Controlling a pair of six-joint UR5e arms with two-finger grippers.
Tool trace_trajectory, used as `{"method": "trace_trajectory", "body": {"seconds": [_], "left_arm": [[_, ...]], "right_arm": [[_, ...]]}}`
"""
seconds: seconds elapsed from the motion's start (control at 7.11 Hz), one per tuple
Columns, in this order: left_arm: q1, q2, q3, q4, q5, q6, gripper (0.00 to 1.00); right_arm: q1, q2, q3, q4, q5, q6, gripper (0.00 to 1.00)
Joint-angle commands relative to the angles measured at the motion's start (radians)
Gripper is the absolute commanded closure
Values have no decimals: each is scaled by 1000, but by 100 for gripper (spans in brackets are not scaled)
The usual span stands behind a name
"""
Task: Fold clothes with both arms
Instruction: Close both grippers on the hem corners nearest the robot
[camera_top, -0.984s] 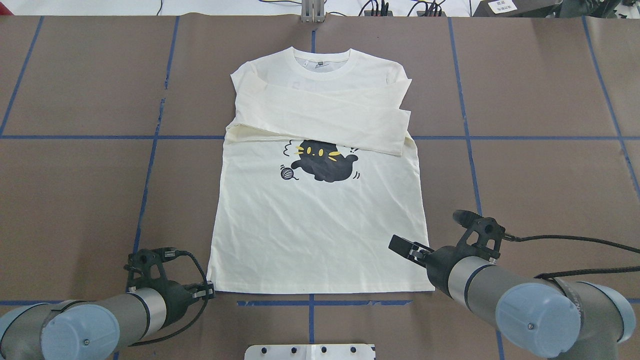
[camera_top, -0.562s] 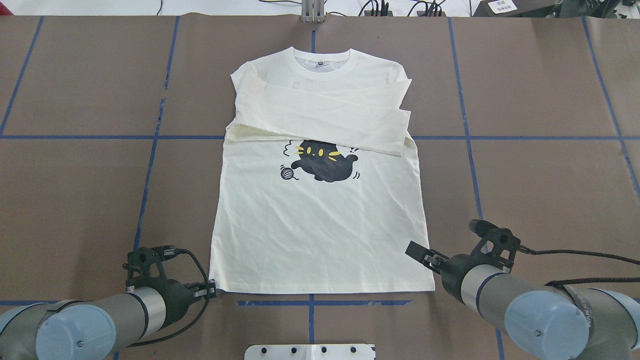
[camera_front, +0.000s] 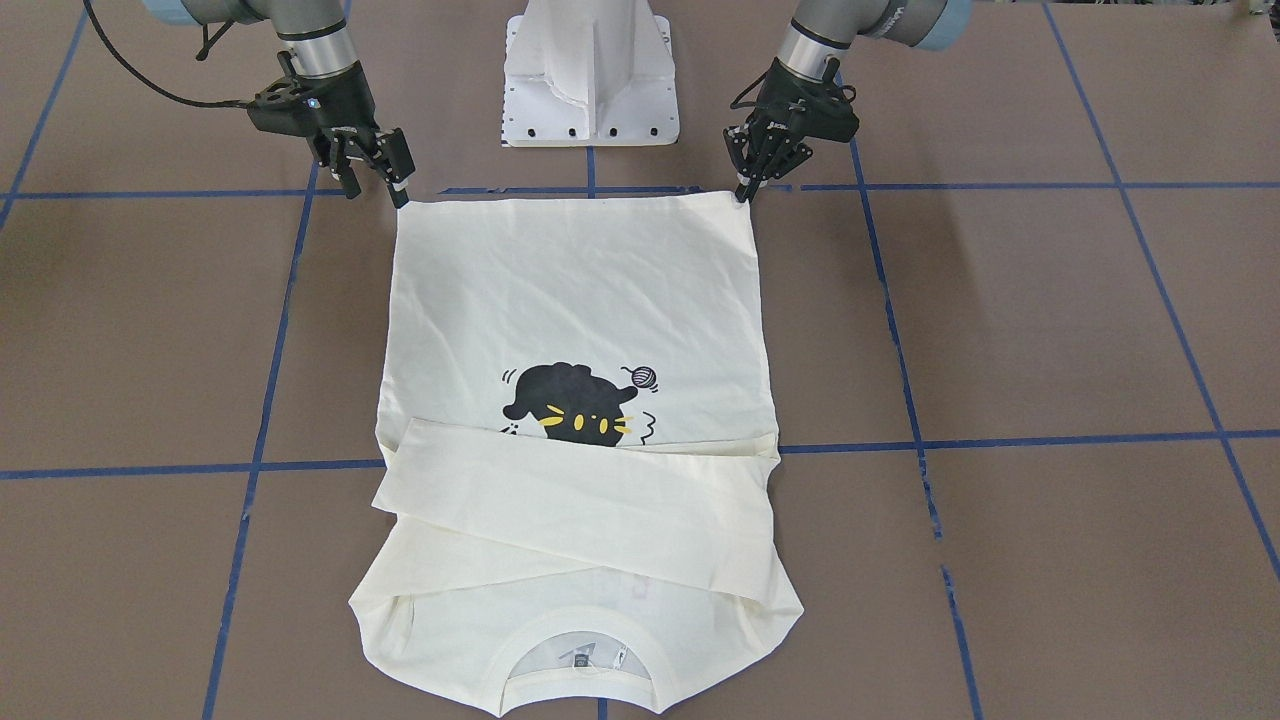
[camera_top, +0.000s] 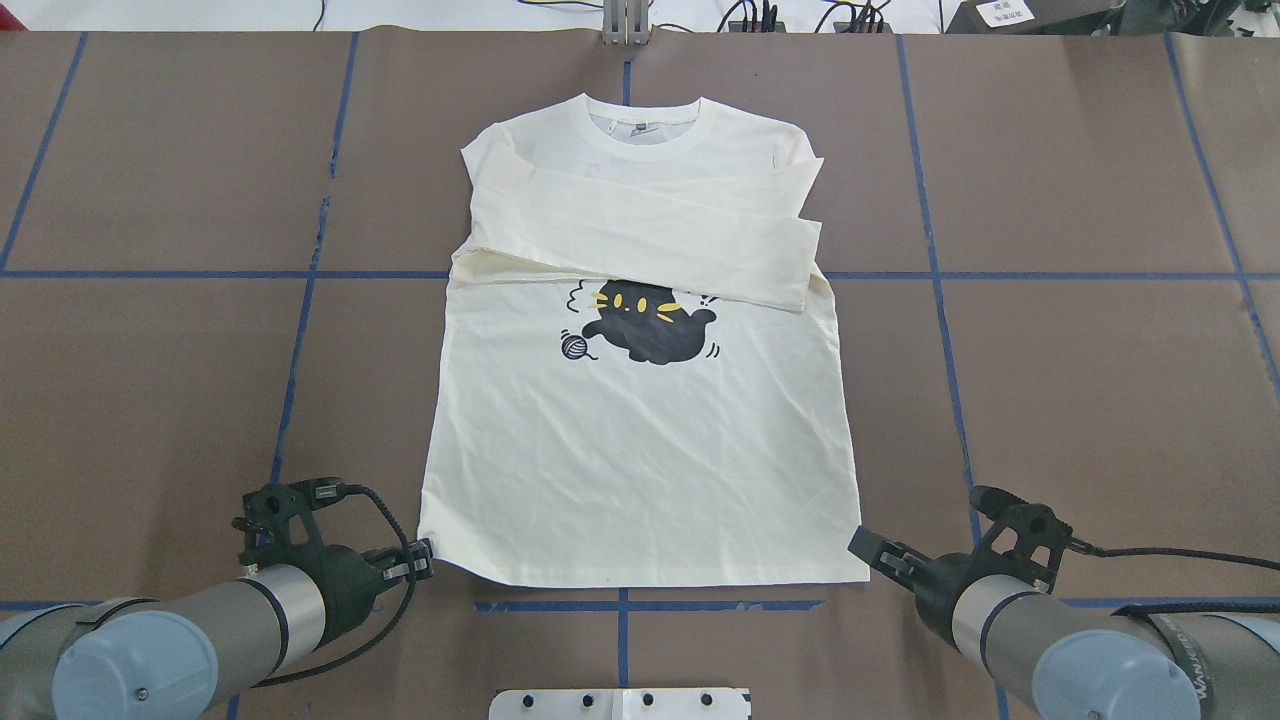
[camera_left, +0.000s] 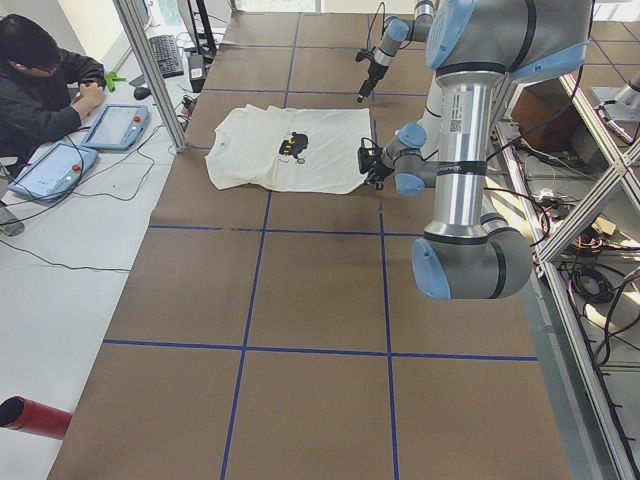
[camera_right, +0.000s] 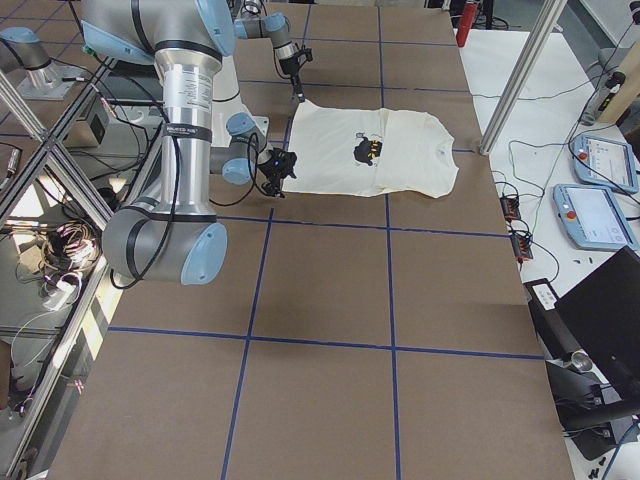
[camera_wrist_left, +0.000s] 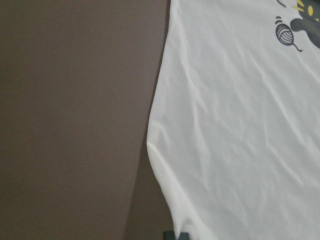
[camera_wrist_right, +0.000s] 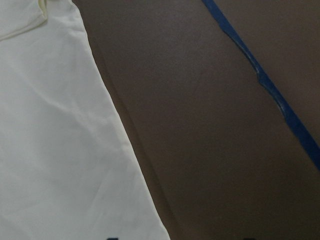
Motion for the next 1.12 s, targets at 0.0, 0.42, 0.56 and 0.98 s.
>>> {"method": "trace_trajectory", "body": {"seconds": [0.0, 0.42, 0.56, 0.98], "left_arm": [[0, 4, -11, 0, 28, -1, 100], [0, 12, -19, 0, 29, -2, 100], [0, 12, -25, 0, 29, -1, 100], [1, 17, -31, 0, 29, -1, 100]], "right_arm": [[-28, 13, -12, 0, -28, 14, 28], [-32, 66, -55, 0, -36, 14, 28], [-34, 85, -81, 0, -51, 14, 28], [-34, 87, -86, -1, -51, 14, 36]]}}
